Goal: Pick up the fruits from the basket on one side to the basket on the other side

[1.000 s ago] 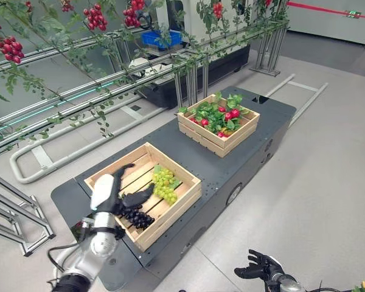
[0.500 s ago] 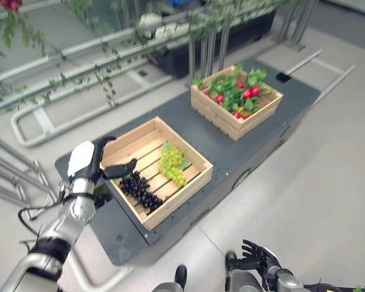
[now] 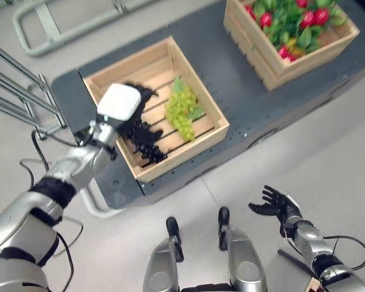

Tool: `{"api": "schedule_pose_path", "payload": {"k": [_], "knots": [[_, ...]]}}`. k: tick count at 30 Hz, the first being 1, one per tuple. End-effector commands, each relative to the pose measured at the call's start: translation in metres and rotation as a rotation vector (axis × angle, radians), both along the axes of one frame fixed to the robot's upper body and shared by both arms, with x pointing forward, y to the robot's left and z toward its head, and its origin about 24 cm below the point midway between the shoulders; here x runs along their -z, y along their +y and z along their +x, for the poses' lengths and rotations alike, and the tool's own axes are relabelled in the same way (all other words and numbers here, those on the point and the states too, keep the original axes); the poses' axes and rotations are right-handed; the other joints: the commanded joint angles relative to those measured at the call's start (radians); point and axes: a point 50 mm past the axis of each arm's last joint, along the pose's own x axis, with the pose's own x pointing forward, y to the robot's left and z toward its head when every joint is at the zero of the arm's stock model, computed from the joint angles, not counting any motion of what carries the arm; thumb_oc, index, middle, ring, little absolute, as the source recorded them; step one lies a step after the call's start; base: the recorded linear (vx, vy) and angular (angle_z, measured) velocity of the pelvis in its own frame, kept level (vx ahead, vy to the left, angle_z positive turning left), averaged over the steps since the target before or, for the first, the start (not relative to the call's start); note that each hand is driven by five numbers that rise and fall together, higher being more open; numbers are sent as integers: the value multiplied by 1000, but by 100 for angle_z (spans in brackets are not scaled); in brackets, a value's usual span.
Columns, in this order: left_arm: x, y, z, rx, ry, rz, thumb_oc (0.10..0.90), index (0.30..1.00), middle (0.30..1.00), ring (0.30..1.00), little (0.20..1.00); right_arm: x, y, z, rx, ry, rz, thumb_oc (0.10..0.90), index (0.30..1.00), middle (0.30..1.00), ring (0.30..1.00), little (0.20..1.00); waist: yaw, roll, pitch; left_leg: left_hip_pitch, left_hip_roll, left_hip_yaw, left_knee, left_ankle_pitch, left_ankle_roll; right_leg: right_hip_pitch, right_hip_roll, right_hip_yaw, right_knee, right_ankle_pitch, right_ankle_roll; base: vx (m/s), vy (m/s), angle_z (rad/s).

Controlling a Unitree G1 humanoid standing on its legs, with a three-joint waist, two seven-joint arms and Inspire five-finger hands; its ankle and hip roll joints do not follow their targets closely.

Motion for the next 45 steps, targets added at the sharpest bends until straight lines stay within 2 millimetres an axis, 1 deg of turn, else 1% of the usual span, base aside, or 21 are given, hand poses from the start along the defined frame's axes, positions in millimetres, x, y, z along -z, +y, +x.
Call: {"api": "schedule_pose_path", "payload": {"k": [1,4,5,7,8,10,15,18,22,23,24,26,29,31,33,37,41,45], "knots": [[-87,20,-10,-89,-339,46,800,900,900,900,900,-8,-8,-1,6,-44,16,800,900,900,900,900,6,18,-13,-101,-4,-39,133,-57,-5,-33,-4,18,105,-71,-27,-90,58,13],[-108,20,-10,-149,-379,143,800,900,900,900,900,-18,-6,9,5,-85,20,800,900,900,900,900,8,13,5,-177,-6,-45,167,-65,1,-114,-4,22,158,-84,-23,-55,68,4],[-111,20,-10,-165,-380,153,800,900,900,900,900,-19,-6,10,7,-88,19,800,900,900,900,900,8,13,5,-186,-6,-45,171,-66,1,-124,-3,23,166,-87,-24,-16,84,-1],[-123,20,-11,-220,-417,232,800,900,900,900,900,-23,-6,11,16,-112,31,800,900,900,900,900,9,10,5,-239,-6,-44,196,-78,8,-182,1,23,210,-103,-24,6,65,2],[-123,20,-11,-219,-418,232,800,900,900,900,900,-23,-6,12,16,-113,32,800,900,900,900,900,10,10,5,-240,-6,-44,198,-79,8,-184,1,24,212,-103,-24,1,46,8],[-135,17,-12,-263,-447,294,800,900,900,900,900,-26,-3,14,10,-142,49,800,900,900,900,900,12,-1,5,-288,-4,-41,219,-84,15,-233,5,22,239,-108,-24,-11,28,11],[-145,13,-10,-322,-423,391,800,900,900,900,900,-35,4,22,-5,-191,72,800,900,900,900,900,15,-14,5,-323,-3,-40,229,-88,20,-273,9,24,258,-106,-21,8,13,10],[-145,13,-8,-345,-399,449,800,900,900,900,900,-40,9,28,-13,-213,85,800,900,900,900,900,17,-20,5,-328,-2,-38,227,-90,21,-281,12,25,257,-103,-19,13,-4,9],[-143,8,-8,-351,-349,586,800,900,900,900,900,-45,13,32,-25,-231,96,800,900,900,900,900,24,-21,5,-326,-2,-36,216,-90,23,-285,14,23,253,-97,-14,10,-3,2],[-143,6,-7,-375,-304,654,800,900,900,900,900,-48,14,35,-28,-242,103,800,900,900,900,900,26,-23,5,-332,0,-35,214,-90,23,-290,13,19,248,-94,-12,12,-13,6],[-143,7,-7,-397,-282,675,800,900,900,900,900,-50,15,36,-30,-247,104,800,900,900,900,900,26,-23,5,-337,0,-35,212,-89,23,-292,13,17,242,-91,-11,2,-16,9],[-145,7,-7,-414,-261,683,800,900,900,900,900,-51,16,37,-32,-250,107,800,900,900,900,900,27,-25,5,-339,0,-36,208,-88,23,-293,13,13,235,-87,-10,2,-5,11],[-146,-3,-6,-401,-241,723,800,900,900,900,900,-52,16,37,-30,-253,106,800,900,900,900,900,27,-24,5,-346,0,-35,203,-87,25,-300,13,8,228,-83,-9,5,0,8],[-144,-14,-3,-353,-216,762,800,900,900,900,900,-56,13,40,-11,-269,112,800,900,900,900,900,28,-20,5,-365,-5,-40,204,-85,26,-315,10,0,226,-79,-9,-8,-16,7],[-141,-17,-1,-336,-192,782,800,900,900,900,900,-57,12,40,-3,-273,115,800,900,900,900,900,28,-19,5,-370,-8,-44,207,-87,27,-320,8,-2,228,-78,-8,4,-23,5],[-132,-15,4,-329,-135,813,800,900,900,900,900,-60,16,44,10,-281,123,800,900,900,900,900,25,-24,5,-388,-8,-44,211,-87,29,-338,9,-5,230,-73,-6,7,-42,2],[-124,-11,8,-320,-104,842,800,900,900,900,900,-58,18,44,16,-288,141,800,900,900,900,900,19,-34,5,-407,-6,-40,219,-91,33,-356,14,-3,229,-67,-4,5,-30,0],[-114,-16,12,-242,-118,852,800,900,900,900,900,-59,23,47,15,-298,145,800,900,900,900,900,9,-41,5,-452,-2,-36,243,-98,39,-401,18,1,247,-64,-5,-3,5,2]]}}
